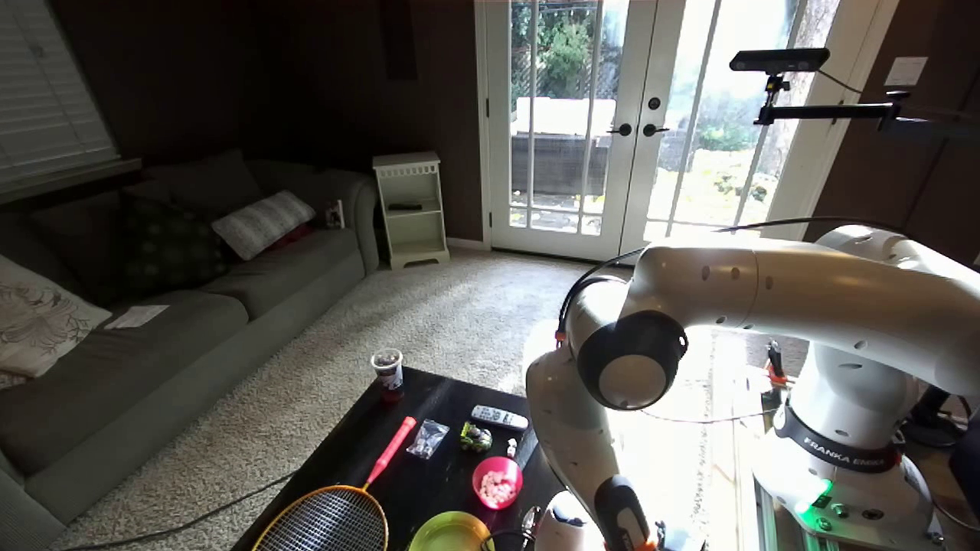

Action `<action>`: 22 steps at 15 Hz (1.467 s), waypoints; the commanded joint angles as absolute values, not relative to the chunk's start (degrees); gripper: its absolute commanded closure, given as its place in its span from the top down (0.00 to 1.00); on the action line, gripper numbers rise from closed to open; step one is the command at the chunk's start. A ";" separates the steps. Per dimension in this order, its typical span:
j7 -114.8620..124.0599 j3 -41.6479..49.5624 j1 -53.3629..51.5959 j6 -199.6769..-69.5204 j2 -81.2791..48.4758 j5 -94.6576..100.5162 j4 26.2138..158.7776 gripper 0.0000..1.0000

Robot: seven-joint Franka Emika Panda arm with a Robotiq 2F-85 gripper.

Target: Pick up the orange object and place it back on the table.

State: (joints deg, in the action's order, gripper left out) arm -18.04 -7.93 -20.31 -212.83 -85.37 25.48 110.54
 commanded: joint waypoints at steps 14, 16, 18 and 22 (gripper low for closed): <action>-10.48 -10.80 -22.47 -200.10 -84.95 14.08 105.36 1.00; -9.62 -10.48 -23.87 -199.77 -84.14 11.94 105.03 1.00; -9.04 -10.47 -24.63 -199.72 -83.60 10.74 104.77 1.00; -7.62 -9.45 -27.63 -198.31 -82.35 7.21 104.56 1.00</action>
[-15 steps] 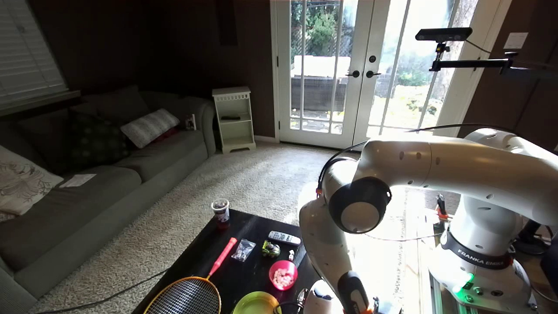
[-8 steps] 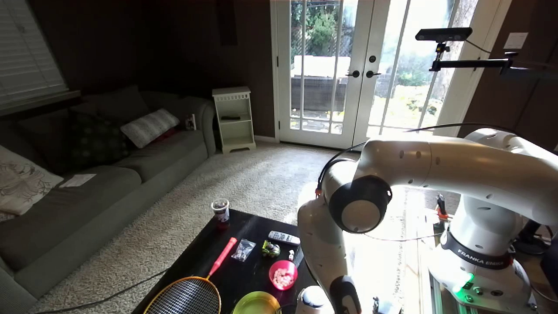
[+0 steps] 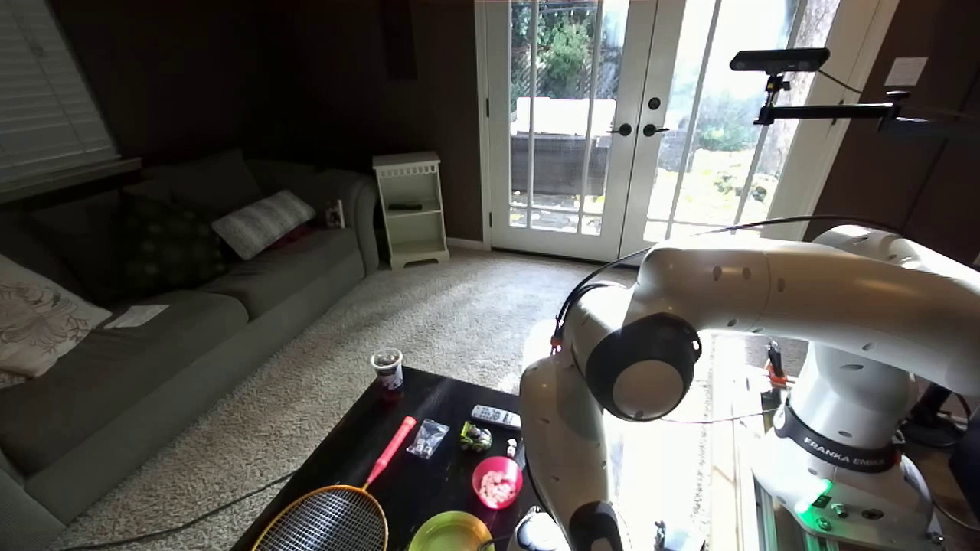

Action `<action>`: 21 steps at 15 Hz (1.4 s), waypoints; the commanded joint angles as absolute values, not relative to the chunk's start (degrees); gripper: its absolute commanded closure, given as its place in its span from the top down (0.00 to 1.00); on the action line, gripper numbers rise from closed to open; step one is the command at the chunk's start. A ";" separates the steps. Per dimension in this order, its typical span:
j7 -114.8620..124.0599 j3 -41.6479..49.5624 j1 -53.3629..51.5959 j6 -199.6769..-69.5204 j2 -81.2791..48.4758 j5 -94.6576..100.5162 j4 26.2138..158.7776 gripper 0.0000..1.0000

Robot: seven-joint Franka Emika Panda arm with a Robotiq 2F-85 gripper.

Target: Pick up the orange object and place it back on the table.

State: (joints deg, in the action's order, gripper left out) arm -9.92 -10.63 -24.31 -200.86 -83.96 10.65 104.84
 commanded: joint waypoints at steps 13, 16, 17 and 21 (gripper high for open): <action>-0.14 -4.11 -38.71 -188.05 -79.28 -0.38 103.39 1.00; 0.36 -4.07 -38.68 -187.15 -79.79 -0.22 102.65 1.00; 0.47 -3.99 -38.70 -186.95 -79.80 -0.19 102.66 1.00; 0.58 -4.06 -38.08 -185.67 -80.56 0.29 101.43 0.88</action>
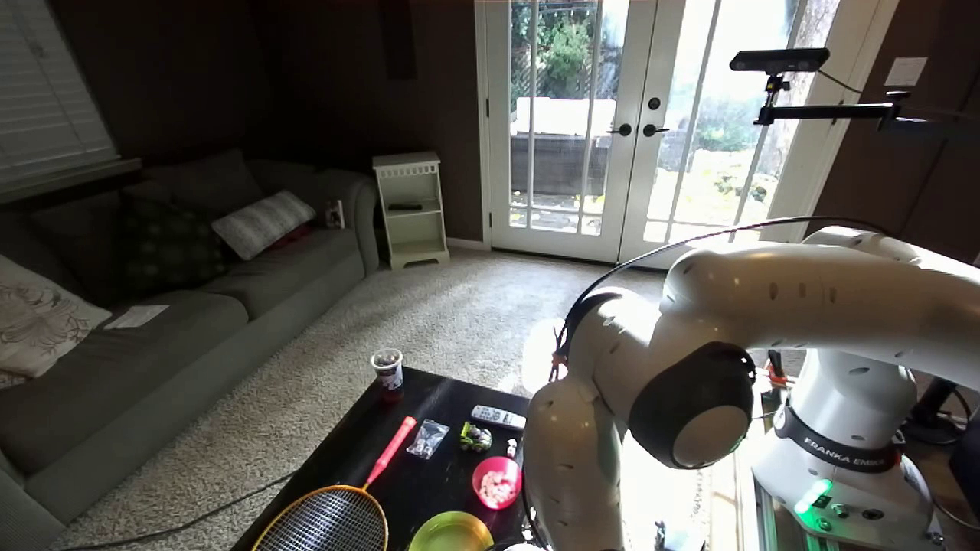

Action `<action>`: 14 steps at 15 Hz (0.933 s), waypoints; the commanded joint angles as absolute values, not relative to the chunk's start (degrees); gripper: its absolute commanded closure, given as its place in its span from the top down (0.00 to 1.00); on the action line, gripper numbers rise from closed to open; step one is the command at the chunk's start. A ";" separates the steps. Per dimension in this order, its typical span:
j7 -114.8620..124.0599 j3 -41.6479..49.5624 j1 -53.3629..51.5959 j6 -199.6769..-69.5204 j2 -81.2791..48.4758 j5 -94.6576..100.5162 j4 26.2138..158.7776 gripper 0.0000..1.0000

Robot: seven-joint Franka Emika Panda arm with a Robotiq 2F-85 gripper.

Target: Pick up the orange object and place it back on the table.

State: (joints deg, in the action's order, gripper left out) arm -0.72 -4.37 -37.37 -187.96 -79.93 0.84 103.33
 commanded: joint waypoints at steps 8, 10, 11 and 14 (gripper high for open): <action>-2.45 -6.83 -33.82 -193.93 -81.51 3.67 102.05 0.56; -4.18 -7.62 -32.14 -203.12 -83.04 5.49 102.75 0.56; -5.04 -7.61 -31.67 -207.87 -84.01 6.24 103.07 0.56; -8.50 -7.21 -30.36 -218.38 -88.06 9.35 101.87 0.56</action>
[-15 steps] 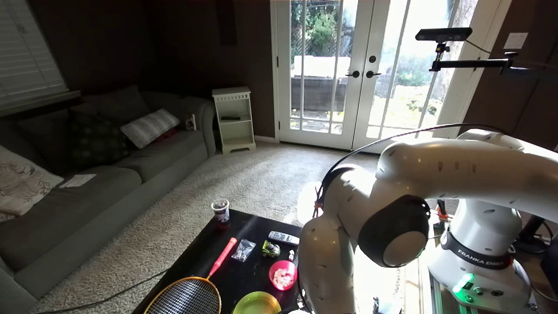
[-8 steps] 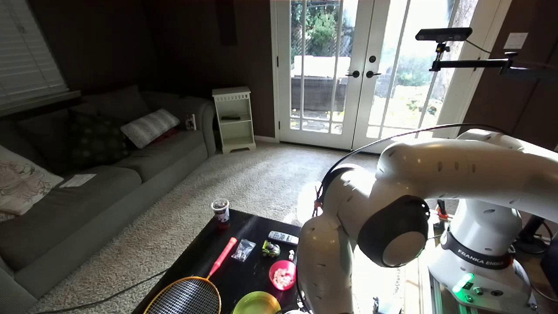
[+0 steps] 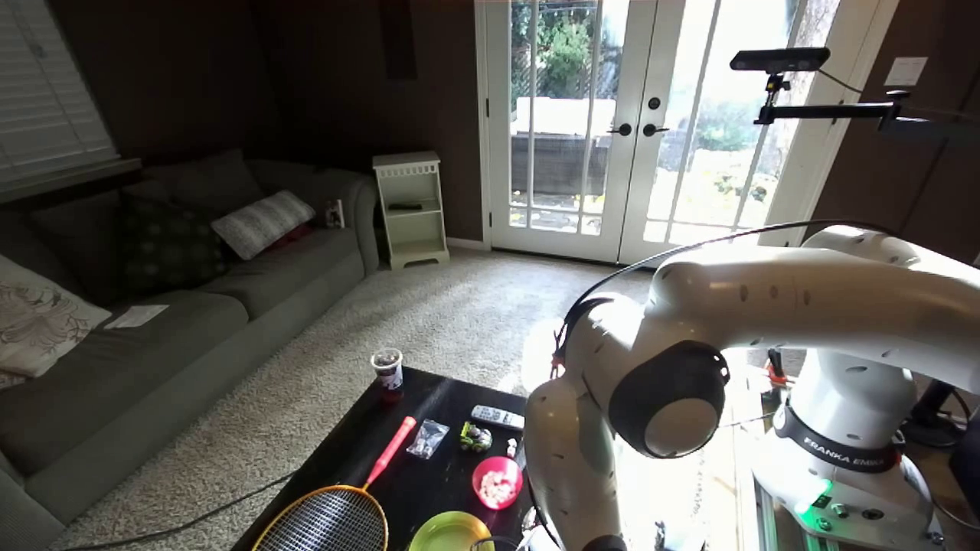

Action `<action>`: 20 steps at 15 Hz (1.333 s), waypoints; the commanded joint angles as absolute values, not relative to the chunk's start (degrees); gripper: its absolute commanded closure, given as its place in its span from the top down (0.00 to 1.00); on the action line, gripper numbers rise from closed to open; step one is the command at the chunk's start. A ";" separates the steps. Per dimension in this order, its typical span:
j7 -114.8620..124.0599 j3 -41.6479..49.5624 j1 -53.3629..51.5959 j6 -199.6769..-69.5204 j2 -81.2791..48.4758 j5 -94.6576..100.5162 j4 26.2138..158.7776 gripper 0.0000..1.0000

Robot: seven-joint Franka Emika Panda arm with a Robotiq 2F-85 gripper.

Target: Pick up the orange object and place it back on the table.

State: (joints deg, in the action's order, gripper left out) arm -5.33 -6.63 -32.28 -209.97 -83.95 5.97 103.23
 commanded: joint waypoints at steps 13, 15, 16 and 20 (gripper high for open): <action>-11.67 -7.61 -29.57 -220.86 -86.13 9.06 105.35 0.56; -11.37 -7.79 -29.27 -217.66 -86.14 9.29 104.63 0.56; -11.39 -8.23 -28.15 -214.53 -86.13 11.76 104.52 0.56; -11.69 -10.82 -25.57 -197.12 -82.30 16.09 106.42 0.56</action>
